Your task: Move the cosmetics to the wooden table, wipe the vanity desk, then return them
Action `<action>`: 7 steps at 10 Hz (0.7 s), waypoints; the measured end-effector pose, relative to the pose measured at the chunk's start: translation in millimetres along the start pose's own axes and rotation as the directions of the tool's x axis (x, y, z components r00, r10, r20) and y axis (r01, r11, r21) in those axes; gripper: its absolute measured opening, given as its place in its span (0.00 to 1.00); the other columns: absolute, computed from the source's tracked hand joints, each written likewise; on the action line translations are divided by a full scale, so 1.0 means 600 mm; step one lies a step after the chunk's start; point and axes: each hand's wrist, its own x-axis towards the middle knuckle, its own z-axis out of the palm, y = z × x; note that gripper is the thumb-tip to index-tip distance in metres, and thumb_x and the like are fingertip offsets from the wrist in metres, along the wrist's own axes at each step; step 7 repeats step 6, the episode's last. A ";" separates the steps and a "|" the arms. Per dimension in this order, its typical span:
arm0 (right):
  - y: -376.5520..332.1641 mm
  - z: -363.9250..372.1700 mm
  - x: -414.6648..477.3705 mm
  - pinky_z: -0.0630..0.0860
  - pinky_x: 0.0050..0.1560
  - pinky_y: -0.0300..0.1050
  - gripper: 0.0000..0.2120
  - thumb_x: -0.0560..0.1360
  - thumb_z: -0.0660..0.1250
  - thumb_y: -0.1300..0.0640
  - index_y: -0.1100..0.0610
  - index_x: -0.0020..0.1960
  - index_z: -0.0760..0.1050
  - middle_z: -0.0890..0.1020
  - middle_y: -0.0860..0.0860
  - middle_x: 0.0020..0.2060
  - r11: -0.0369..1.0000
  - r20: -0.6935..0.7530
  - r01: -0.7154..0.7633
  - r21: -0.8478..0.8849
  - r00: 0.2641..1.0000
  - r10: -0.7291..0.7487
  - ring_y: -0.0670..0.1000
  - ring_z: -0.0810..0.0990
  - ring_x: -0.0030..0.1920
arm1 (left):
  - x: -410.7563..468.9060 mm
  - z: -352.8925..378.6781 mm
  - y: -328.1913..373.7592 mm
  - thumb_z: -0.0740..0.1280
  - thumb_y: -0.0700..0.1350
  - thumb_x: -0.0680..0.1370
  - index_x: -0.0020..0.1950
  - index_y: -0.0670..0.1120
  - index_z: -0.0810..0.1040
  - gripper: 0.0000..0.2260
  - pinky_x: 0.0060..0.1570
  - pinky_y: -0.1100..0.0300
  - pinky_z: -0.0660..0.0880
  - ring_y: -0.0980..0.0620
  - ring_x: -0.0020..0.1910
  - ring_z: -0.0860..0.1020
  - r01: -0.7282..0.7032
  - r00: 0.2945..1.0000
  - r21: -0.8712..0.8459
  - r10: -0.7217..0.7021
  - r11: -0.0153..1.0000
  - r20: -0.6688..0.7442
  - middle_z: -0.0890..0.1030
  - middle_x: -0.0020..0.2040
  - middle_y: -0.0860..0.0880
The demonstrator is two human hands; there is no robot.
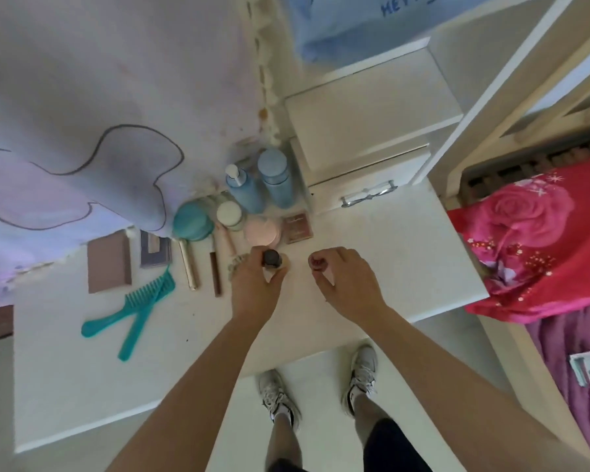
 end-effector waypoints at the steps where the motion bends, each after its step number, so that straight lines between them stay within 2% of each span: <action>1: 0.005 0.041 0.005 0.73 0.46 0.48 0.10 0.74 0.71 0.54 0.51 0.55 0.76 0.81 0.48 0.50 0.999 -0.029 0.001 -0.049 1.000 -0.002 0.55 0.77 0.49 | 0.012 0.009 -0.020 0.72 0.51 0.75 0.54 0.48 0.73 0.13 0.45 0.53 0.74 0.49 0.44 0.77 -0.030 0.999 0.034 0.030 0.999 -0.023 0.80 0.46 0.51; 2: 0.002 0.067 0.001 0.71 0.50 0.48 0.11 0.75 0.69 0.53 0.50 0.56 0.76 0.81 0.45 0.55 0.994 -0.052 -0.034 -0.103 0.998 0.029 0.54 0.76 0.54 | 0.015 0.009 -0.030 0.71 0.52 0.76 0.55 0.47 0.74 0.13 0.45 0.53 0.74 0.48 0.44 0.76 -0.072 0.997 0.079 0.072 0.994 -0.008 0.80 0.47 0.50; 3: -0.004 0.071 -0.004 0.70 0.53 0.49 0.13 0.75 0.69 0.54 0.51 0.59 0.75 0.79 0.47 0.59 0.992 -0.073 -0.046 -0.118 0.997 0.038 0.53 0.74 0.58 | 0.020 0.010 -0.037 0.71 0.51 0.76 0.56 0.47 0.74 0.13 0.46 0.51 0.74 0.46 0.46 0.76 -0.079 0.997 0.040 0.079 0.996 0.004 0.80 0.48 0.49; 4: -0.012 0.055 -0.002 0.72 0.56 0.53 0.18 0.73 0.70 0.56 0.52 0.62 0.71 0.77 0.51 0.62 0.989 0.058 -0.053 -0.136 0.996 0.061 0.56 0.73 0.60 | 0.017 0.005 -0.034 0.69 0.49 0.77 0.61 0.46 0.73 0.15 0.49 0.55 0.71 0.44 0.52 0.76 -0.068 0.995 0.108 0.059 0.992 0.085 0.79 0.53 0.46; 5: -0.018 0.024 0.008 0.71 0.62 0.55 0.22 0.76 0.67 0.56 0.54 0.69 0.68 0.70 0.56 0.69 0.980 0.250 -0.101 -0.173 0.958 0.143 0.59 0.71 0.66 | 0.010 -0.020 -0.029 0.68 0.46 0.76 0.72 0.47 0.65 0.25 0.59 0.53 0.71 0.46 0.63 0.71 -0.095 0.985 0.154 0.071 0.984 0.156 0.73 0.65 0.46; 6: -0.031 -0.026 0.012 0.70 0.66 0.52 0.25 0.79 0.63 0.54 0.50 0.75 0.63 0.66 0.53 0.72 0.962 0.422 -0.200 -0.187 0.868 0.263 0.57 0.68 0.70 | 0.000 -0.074 -0.019 0.65 0.49 0.78 0.75 0.47 0.62 0.26 0.64 0.50 0.70 0.45 0.68 0.68 -0.162 0.970 0.273 0.102 0.948 0.222 0.67 0.72 0.47; 7: -0.031 -0.026 0.012 0.70 0.66 0.52 0.25 0.79 0.63 0.54 0.50 0.75 0.63 0.66 0.53 0.72 0.962 0.422 -0.200 -0.187 0.868 0.263 0.57 0.68 0.70 | 0.000 -0.074 -0.019 0.65 0.49 0.78 0.75 0.47 0.62 0.26 0.64 0.50 0.70 0.45 0.68 0.68 -0.162 0.970 0.273 0.102 0.948 0.222 0.67 0.72 0.47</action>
